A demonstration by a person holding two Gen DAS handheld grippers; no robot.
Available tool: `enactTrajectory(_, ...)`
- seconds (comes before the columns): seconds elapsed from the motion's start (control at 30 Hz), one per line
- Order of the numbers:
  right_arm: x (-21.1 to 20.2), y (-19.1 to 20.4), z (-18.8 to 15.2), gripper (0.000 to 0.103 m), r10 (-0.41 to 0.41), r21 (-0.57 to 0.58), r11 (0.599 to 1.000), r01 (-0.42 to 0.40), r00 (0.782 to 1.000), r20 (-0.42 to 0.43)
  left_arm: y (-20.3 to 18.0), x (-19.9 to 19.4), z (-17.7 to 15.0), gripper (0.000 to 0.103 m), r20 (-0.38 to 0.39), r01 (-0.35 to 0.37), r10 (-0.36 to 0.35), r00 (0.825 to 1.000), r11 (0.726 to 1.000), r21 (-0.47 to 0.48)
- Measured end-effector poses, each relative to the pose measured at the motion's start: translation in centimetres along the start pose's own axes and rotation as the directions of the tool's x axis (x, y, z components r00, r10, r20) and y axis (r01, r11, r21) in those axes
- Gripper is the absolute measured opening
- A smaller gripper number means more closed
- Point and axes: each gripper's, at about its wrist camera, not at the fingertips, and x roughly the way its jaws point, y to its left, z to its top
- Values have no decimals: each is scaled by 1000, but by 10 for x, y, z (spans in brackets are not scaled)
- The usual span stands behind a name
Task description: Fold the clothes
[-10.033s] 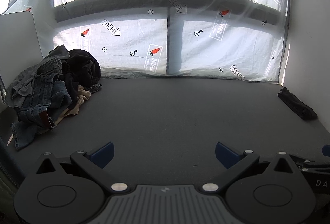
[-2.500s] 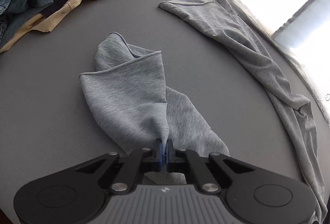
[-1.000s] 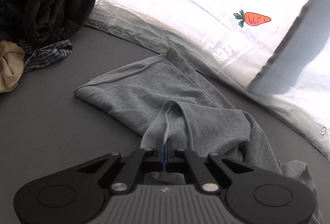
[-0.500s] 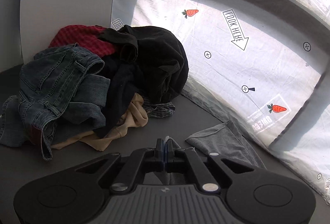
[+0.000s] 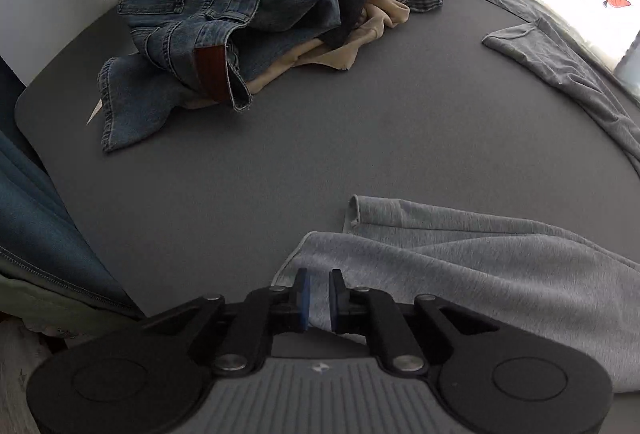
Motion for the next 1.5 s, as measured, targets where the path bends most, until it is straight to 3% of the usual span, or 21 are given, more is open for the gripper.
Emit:
enactTrajectory(0.17,-13,1,-10,74,-21,-38,999,20,1000,-9,4,16,5,40,88,93,-86,992,993,-78)
enactTrajectory(0.27,-18,9,-18,74,-19,-69,997,17,1000,-23,-3,37,19,41,98,63,-62,993,998,-8)
enactTrajectory(0.33,-23,16,-23,74,-22,-92,996,20,1000,-21,-7,54,27,45,89,90,-94,992,994,54)
enactTrajectory(0.53,-34,33,-36,74,-64,-103,993,61,998,-25,-14,103,38,45,-6,127,-129,992,969,214)
enactTrajectory(0.63,-36,39,-42,75,-95,-94,991,90,995,-44,-11,111,42,33,-16,184,-185,983,959,216)
enactTrajectory(0.7,-37,43,-44,75,-119,-89,989,114,991,-55,-7,113,46,0,-16,235,-236,972,952,197)
enactTrajectory(0.73,-38,45,-44,75,-128,-87,989,122,990,-59,-3,114,50,3,-22,267,-267,963,949,165)
enactTrajectory(0.83,-39,54,-45,75,-146,-89,986,140,987,-72,6,110,69,2,34,264,-268,963,961,86)
enactTrajectory(0.97,-41,70,-45,75,-147,-134,981,137,987,-68,19,91,113,2,178,337,-328,928,941,-21)
enactTrajectory(1.03,-43,78,-44,75,-152,-176,974,140,987,-52,16,89,134,3,240,379,-363,900,925,-24)
enactTrajectory(1.07,-44,81,-44,75,-154,-193,971,143,987,-45,9,90,141,3,260,374,-358,897,927,-14)
enactTrajectory(1.13,-46,85,-43,75,-153,-211,967,143,988,-35,-6,100,149,7,282,340,-327,902,941,3)
enactTrajectory(1.27,-50,82,-43,75,-139,-207,969,132,990,-20,-21,118,142,11,261,197,-177,949,979,-48)
enactTrajectory(1.3,-51,78,-44,76,-136,-194,972,130,991,-18,-21,116,137,12,251,187,-167,954,981,-59)
enactTrajectory(1.43,-50,48,-45,77,-124,-104,987,121,992,-21,-28,88,101,33,263,250,-210,942,960,-129)
enactTrajectory(1.5,-46,26,-45,77,-117,-29,993,116,993,-28,-42,78,76,34,242,283,-247,938,951,-125)
